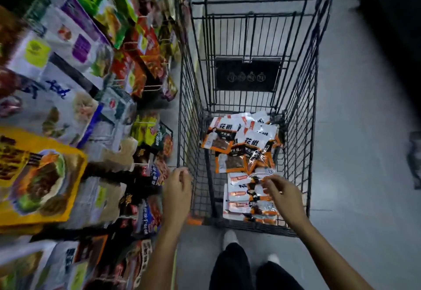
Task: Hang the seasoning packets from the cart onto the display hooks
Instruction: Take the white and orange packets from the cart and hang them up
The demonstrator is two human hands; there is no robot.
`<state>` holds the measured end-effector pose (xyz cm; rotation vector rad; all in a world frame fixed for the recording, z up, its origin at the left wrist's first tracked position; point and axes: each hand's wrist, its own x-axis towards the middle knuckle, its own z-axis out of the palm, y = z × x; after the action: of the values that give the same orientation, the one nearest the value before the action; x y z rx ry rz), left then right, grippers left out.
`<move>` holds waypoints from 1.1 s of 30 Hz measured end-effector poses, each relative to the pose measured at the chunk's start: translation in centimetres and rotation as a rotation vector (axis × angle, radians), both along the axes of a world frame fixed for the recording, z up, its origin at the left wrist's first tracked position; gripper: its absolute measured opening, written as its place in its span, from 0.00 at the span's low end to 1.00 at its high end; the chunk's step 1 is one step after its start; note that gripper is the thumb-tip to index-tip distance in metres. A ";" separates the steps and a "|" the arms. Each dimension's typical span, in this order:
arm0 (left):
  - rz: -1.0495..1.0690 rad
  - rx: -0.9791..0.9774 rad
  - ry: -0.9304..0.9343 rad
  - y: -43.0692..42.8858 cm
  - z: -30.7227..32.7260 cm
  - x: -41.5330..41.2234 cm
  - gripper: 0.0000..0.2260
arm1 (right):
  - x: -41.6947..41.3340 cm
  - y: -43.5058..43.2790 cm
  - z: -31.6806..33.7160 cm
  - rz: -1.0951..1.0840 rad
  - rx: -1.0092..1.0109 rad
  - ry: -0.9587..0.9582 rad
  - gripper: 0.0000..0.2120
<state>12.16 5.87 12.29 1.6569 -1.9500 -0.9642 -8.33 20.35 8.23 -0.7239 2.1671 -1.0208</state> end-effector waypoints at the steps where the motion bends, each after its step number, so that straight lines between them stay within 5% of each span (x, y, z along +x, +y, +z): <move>1: 0.012 -0.018 -0.022 -1.5 -0.8 -0.3 0.11 | -0.3 -1.0 -1.2 -0.013 0.018 0.007 0.10; 10: 0.088 0.007 -0.188 -7.9 -8.2 -2.0 0.22 | -1.6 -6.1 -14.2 0.002 0.361 -0.069 0.09; 19: 0.012 -0.105 -0.137 -9.3 -11.4 -1.6 0.08 | -3.3 -12.2 -20.6 -0.084 0.317 -0.112 0.10; 26: -0.067 -0.128 -0.121 -9.5 -11.2 -1.2 0.05 | -1.9 -16.2 -23.2 -0.258 0.342 -0.244 0.28; 31: -0.096 -0.127 -0.096 -9.3 -10.9 -1.0 0.05 | -0.9 -17.2 -23.6 -0.406 0.327 -0.384 0.05; 33: -0.108 -0.124 -0.097 -9.4 -10.6 -0.9 0.05 | -0.8 -17.1 -23.4 -0.436 0.295 -0.475 0.10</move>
<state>11.23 -3.55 1.69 1.5706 -2.1364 -0.7967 -9.15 3.21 -15.15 0.1324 2.0159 -0.9316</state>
